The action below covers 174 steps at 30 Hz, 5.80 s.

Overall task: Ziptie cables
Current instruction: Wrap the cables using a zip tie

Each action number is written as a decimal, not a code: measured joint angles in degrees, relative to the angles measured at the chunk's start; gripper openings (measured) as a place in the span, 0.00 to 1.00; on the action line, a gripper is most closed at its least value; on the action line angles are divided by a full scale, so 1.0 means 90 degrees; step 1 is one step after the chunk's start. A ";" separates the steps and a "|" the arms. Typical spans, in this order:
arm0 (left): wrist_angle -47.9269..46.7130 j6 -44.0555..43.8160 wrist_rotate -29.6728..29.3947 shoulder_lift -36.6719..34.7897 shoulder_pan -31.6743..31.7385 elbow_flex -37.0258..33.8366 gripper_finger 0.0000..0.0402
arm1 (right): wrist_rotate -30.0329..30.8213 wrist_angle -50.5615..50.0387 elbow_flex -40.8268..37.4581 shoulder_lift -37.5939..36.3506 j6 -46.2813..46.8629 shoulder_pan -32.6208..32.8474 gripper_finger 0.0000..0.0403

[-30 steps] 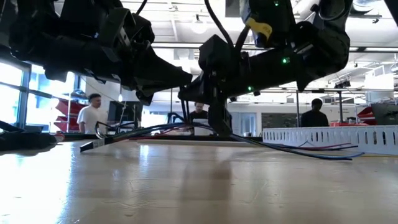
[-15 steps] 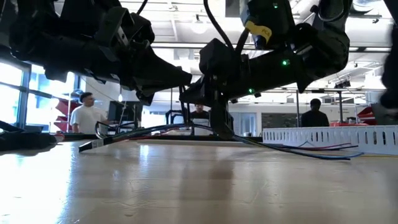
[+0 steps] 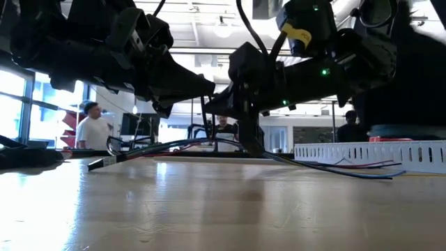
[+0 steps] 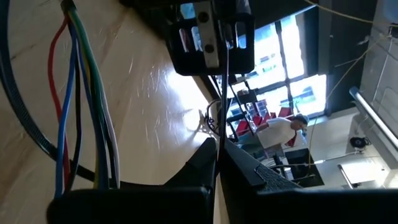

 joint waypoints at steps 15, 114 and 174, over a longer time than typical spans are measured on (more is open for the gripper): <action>0.0008 -0.0002 0.0002 0.0000 0.0002 -0.0001 0.00 | 0.0027 -0.0002 0.0003 0.0000 -0.0275 0.0186 0.00; 0.0008 -0.0207 0.0204 0.0000 0.0002 0.0002 0.00 | -0.0301 0.0024 0.0085 0.0002 -0.1371 0.0572 0.00; 0.0014 -0.0182 -0.0344 0.0350 -0.0036 0.0007 0.00 | -0.0195 -0.4658 0.0401 -0.1319 0.5092 0.1025 0.58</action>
